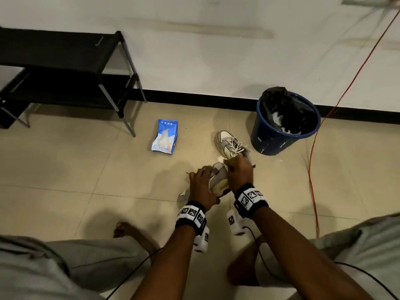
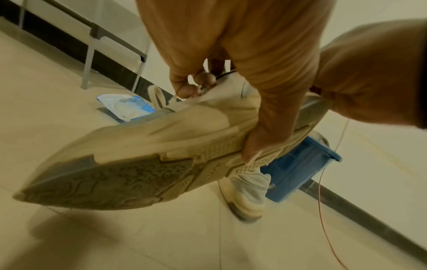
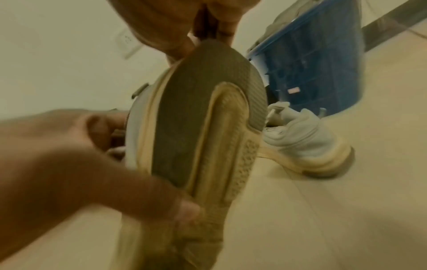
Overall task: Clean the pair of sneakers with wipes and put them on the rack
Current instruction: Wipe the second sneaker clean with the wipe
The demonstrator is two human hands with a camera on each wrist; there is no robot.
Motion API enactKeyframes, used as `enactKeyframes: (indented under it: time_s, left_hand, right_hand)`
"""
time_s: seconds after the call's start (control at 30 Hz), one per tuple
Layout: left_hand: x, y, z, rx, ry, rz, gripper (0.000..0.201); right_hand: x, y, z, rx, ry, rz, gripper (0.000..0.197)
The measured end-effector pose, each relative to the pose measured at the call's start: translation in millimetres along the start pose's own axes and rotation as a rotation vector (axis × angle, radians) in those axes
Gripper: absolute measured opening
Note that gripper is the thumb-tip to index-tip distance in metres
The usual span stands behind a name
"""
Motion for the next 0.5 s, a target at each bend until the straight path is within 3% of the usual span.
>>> enactKeyframes:
  time_s: [0.13, 0.27, 0.4, 0.5]
  left_hand:
    - [-1.8, -6.8, -1.9, -0.023, -0.004, 0.000, 0.108]
    - [3.2, -4.7, -1.5, -0.026, 0.020, 0.037, 0.107]
    - [3.0, -6.3, -2.4, -0.024, 0.024, 0.071, 0.106]
    - [10.3, -1.2, -3.2, -0.002, -0.006, 0.042, 0.108]
  right_hand:
    - [-3.3, -20.6, 22.4, -0.279, -0.068, 0.050, 0.021]
    - [-8.0, -4.2, 3.3, -0.043, 0.017, -0.075, 0.016]
    - [-1.1, -9.7, 9.5, -0.186, -0.084, -0.025, 0.015]
    - [-12.1, 5.3, -9.2, -0.059, -0.012, -0.044, 0.019]
Point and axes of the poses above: each hand's wrist, its own z-axis away from the middle knuckle, its own x-axis out of the palm, y = z × x, the point moved 6 cm from there along -z, towards the middle knuckle, and after that the axes turned 12 degrees about x, right-handed, at the moved point
